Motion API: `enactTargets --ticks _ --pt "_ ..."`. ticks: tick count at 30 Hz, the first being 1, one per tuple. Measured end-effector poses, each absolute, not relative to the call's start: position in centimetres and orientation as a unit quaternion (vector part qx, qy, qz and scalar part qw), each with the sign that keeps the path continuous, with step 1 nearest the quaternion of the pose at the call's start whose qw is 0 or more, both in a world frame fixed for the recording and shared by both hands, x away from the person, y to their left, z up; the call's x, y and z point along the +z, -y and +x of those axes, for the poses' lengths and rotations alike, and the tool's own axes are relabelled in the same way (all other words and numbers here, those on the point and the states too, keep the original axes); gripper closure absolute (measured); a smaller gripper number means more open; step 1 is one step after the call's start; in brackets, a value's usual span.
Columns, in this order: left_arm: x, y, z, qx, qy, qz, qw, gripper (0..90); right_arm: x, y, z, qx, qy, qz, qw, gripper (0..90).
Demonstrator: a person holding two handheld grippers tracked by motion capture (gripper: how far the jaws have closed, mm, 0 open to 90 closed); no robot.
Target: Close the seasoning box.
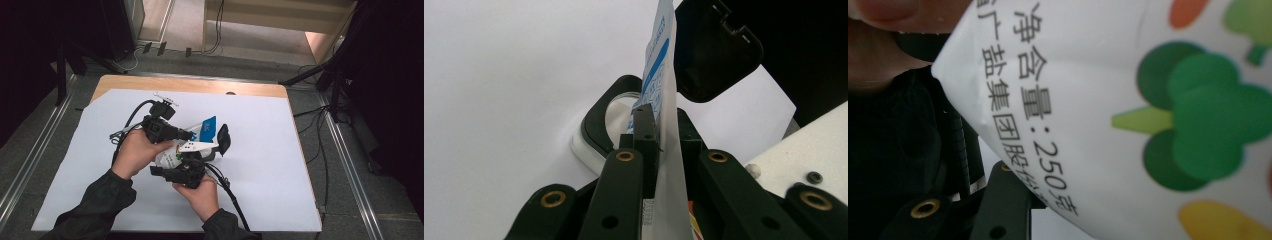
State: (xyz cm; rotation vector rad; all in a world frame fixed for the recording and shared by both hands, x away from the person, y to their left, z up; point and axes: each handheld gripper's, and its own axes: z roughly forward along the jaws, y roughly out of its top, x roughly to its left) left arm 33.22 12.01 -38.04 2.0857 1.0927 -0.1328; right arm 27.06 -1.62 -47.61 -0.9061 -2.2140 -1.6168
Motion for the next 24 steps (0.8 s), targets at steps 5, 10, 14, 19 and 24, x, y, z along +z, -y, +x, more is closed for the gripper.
enactTargets --ticks 5,10,14,19,24 --pt "-38.19 -12.14 33.37 -0.056 -0.433 0.815 0.38 85.7 -47.75 1.53 27.18 -0.556 0.758 -0.313 0.131 68.4" --pt "-38.27 -12.11 33.54 -0.057 -0.434 0.816 0.379 85.6 -47.76 1.53 27.25 -0.556 0.758 -0.313 0.137 68.6" --pt "-38.26 -11.99 33.56 -0.057 -0.435 0.816 0.377 85.6 -47.75 1.57 27.3 -0.556 0.757 -0.313 0.139 68.6" --pt "-38.19 -11.98 33.6 -0.056 -0.435 0.817 0.375 85.2 -47.76 1.54 27.37 -0.557 0.756 -0.313 0.143 68.6" --pt "-38.09 -11.96 33.59 -0.054 -0.433 0.821 0.37 85.1 -47.75 1.52 27.39 -0.557 0.756 -0.311 0.145 68.6"
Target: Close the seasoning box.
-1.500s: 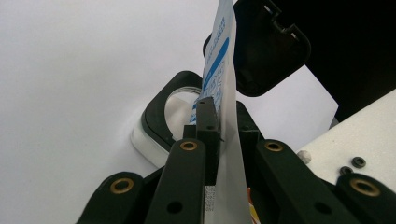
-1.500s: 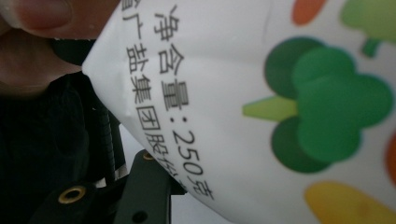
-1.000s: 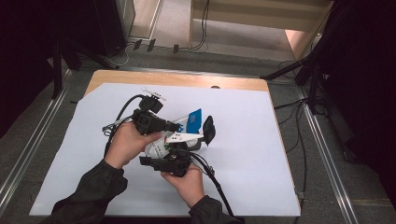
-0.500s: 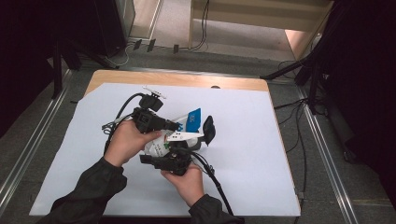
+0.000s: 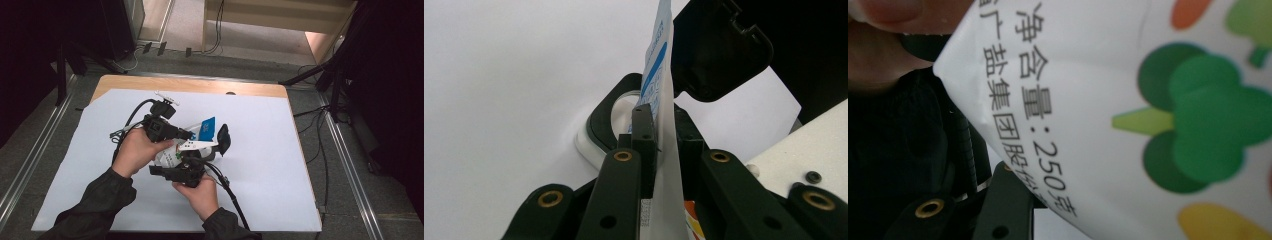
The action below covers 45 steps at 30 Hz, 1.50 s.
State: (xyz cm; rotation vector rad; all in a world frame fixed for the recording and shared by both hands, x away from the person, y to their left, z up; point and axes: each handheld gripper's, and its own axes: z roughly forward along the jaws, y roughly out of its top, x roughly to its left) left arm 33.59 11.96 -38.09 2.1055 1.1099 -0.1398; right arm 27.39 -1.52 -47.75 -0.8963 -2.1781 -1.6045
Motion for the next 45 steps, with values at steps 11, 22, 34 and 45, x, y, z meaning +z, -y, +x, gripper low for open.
enactTargets --ticks 11,22,34,45 --pt "-38.02 -11.84 33.52 -0.05 -0.43 0.823 0.369 84.9 -47.77 1.52 27.43 -0.557 0.758 -0.308 0.143 68.5" --pt "-37.79 -11.85 33.41 -0.046 -0.424 0.824 0.373 85.0 -47.78 1.54 27.45 -0.559 0.758 -0.307 0.138 68.8" --pt "-37.58 -11.75 33.29 -0.042 -0.414 0.828 0.377 85.0 -47.7 1.67 27.45 -0.559 0.76 -0.304 0.133 68.7" --pt "-38.56 -12.33 32.94 -0.041 -0.402 0.828 0.387 84.7 -48.35 1.57 27.4 -0.546 0.776 -0.294 0.115 68.6"
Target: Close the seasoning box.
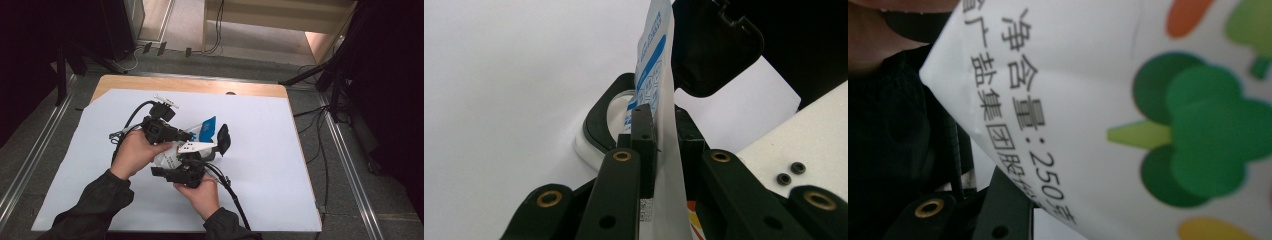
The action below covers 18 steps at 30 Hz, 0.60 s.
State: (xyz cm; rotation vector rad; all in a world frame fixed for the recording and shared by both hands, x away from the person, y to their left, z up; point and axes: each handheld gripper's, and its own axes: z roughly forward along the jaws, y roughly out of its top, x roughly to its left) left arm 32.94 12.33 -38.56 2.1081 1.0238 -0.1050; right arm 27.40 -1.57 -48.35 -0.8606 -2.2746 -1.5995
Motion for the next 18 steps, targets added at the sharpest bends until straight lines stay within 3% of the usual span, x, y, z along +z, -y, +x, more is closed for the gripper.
enactTargets --ticks 18 --pt "-40.4 -13.3 32.4 -0.048 -0.383 0.833 0.396 84.2 -50.5 1.7 26.8 -0.521 0.806 -0.275 0.058 68.8"
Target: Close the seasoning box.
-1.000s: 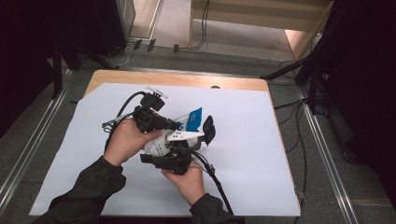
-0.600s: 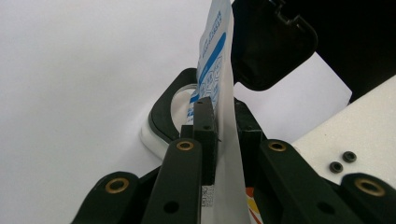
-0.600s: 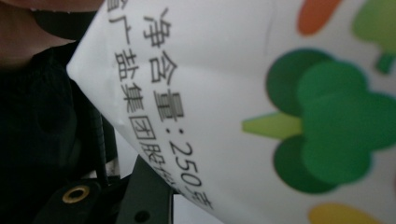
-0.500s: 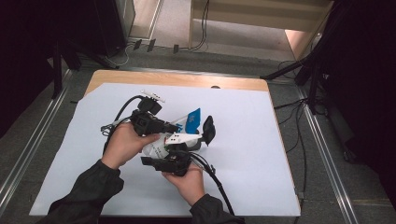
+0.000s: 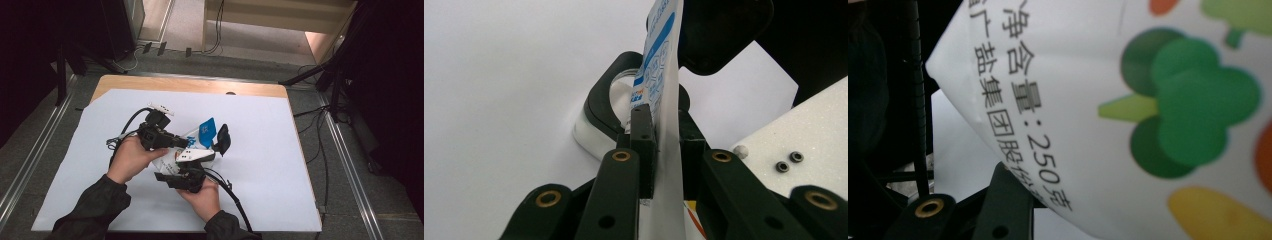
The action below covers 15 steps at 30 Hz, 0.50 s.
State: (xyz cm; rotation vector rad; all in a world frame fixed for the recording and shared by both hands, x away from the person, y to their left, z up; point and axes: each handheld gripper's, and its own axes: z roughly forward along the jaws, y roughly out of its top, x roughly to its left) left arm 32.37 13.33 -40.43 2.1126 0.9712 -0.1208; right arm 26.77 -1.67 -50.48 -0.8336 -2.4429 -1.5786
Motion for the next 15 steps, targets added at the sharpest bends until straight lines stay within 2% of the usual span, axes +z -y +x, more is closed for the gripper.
enactTargets --ticks 15 --pt "-40.88 -13.02 32.85 -0.061 -0.362 0.835 0.409 82.3 -51.58 2.18 26.52 -0.51 0.814 -0.272 0.051 70.3"
